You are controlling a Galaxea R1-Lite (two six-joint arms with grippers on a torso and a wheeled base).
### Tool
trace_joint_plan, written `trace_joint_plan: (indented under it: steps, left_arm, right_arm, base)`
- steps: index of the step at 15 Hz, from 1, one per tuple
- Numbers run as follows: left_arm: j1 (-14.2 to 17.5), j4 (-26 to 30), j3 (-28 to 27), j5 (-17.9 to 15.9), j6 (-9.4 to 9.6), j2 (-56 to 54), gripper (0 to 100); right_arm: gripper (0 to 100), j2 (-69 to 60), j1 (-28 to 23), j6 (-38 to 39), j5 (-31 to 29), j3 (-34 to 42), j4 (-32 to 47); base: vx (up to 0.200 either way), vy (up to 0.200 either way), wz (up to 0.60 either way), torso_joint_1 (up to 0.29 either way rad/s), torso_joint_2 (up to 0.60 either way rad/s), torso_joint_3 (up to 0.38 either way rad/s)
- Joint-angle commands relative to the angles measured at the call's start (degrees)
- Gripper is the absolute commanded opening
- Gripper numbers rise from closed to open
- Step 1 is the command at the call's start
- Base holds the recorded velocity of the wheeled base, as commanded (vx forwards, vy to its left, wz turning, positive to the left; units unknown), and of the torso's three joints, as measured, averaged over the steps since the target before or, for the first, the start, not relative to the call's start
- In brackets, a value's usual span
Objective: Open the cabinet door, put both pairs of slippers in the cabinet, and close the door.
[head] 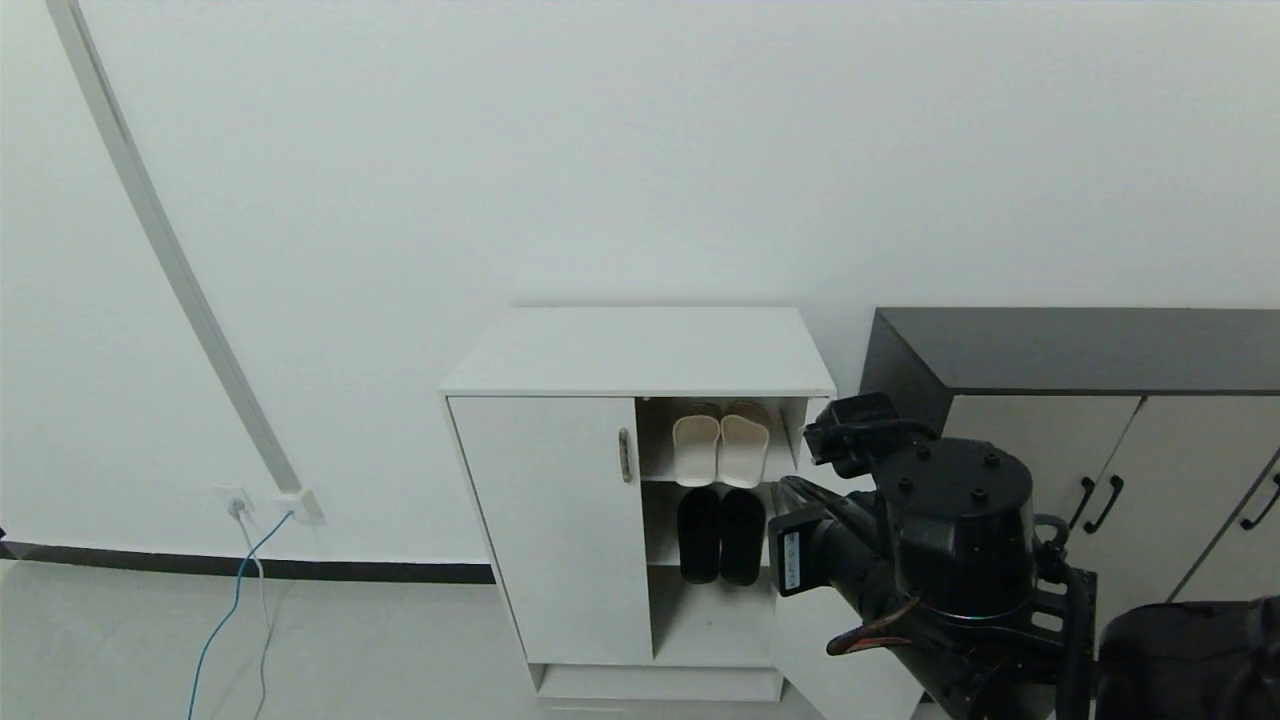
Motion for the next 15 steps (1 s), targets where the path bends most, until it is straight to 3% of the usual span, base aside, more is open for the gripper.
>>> trace_joint_plan:
  steps: [1,6,11,15]
  left_arm:
    - [0.0,0.0,0.0,0.1,-0.07,0.0,0]
    - [0.0,0.0,0.0,0.0,-0.07,0.0,0]
    - [0.0,0.0,0.0,0.0,-0.07,0.0,0]
    - [0.0,0.0,0.0,0.0,-0.07,0.0,0]
  right_arm:
    - [0,0.1,-0.1,0.0,0.4,0.4,0.1]
    - [0,0.1,-0.7,-1.3,1.7,0.4,0.0]
    - [0,0.0,-0.9,-1.4,1.7,0.4,0.0]
    - [0,0.2,-1.4,-1.4,1.7,0.7,0.0]
  base:
    - [0.000,0.000,0.00,0.227,-0.52,-0.290]
    - [0.000,0.000,0.00,0.181,-0.40,-0.229]
    - [0.000,0.000,-0.48,0.017,-0.05,-0.026]
    - [0.000,0.000,0.00,0.000,0.00,0.000]
